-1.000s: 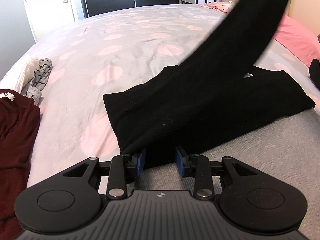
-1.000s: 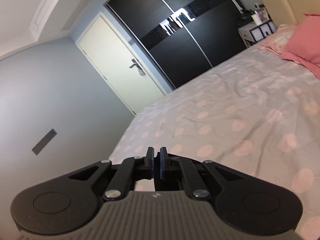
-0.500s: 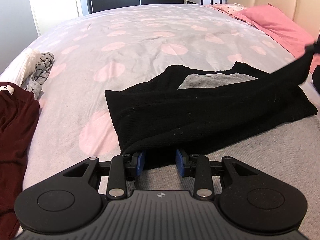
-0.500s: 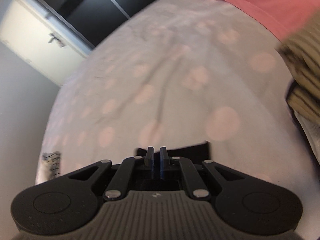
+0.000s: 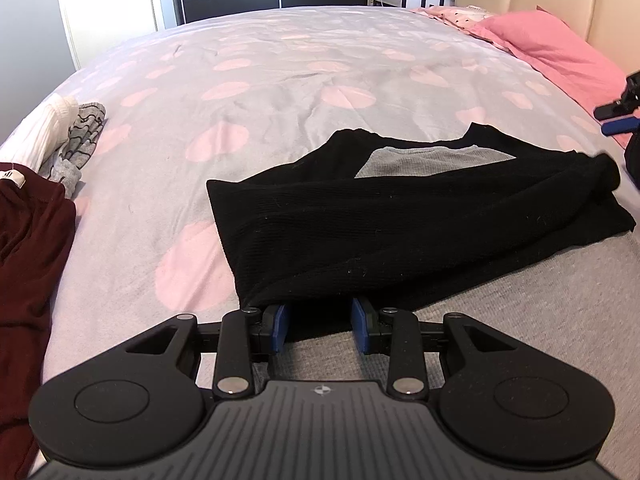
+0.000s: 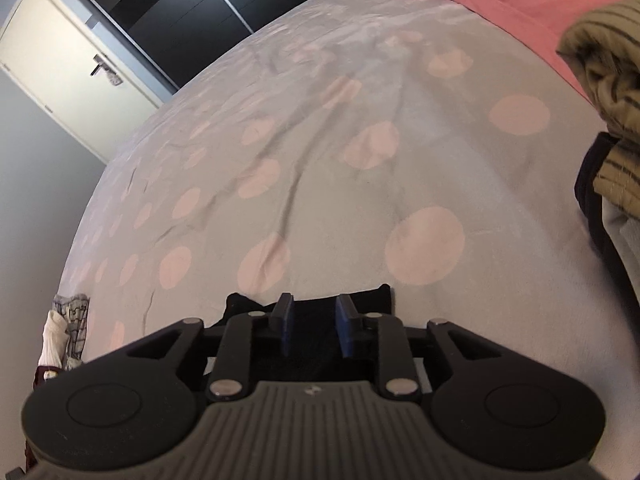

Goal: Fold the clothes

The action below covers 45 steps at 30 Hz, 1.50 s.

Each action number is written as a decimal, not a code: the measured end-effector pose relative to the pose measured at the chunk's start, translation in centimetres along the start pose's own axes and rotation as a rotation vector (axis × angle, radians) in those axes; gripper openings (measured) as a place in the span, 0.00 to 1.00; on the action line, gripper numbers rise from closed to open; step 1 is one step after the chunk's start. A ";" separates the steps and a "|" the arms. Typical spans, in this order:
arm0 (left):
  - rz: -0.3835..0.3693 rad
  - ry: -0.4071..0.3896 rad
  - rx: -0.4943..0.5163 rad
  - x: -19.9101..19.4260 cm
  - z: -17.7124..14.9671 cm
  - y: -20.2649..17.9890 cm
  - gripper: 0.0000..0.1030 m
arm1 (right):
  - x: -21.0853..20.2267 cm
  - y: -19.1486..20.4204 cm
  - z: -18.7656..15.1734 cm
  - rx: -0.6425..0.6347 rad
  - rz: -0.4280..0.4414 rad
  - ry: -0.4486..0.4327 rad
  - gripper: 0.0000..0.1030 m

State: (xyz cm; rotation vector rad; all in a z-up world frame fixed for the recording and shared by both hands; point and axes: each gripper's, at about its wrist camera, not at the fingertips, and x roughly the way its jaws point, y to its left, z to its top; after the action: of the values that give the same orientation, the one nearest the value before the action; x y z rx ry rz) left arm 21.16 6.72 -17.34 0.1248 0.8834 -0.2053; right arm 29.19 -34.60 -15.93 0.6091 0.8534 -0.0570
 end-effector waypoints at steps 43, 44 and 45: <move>-0.085 0.133 0.005 5.7 8.2 6.0 0.38 | 0.8 1.9 -3.8 -0.946 0.016 0.143 0.37; -0.081 0.135 0.000 5.8 8.2 6.0 0.38 | 1.1 1.8 -4.0 -0.961 0.009 0.145 0.37; -0.078 0.136 -0.005 5.9 8.3 6.0 0.38 | 1.5 1.8 -4.1 -0.976 0.001 0.154 0.37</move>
State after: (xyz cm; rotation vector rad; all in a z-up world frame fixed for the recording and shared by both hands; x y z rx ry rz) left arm 32.37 10.22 -16.55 0.1010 1.0253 -0.2696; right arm 27.84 -30.68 -18.22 -0.3073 0.9108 0.3951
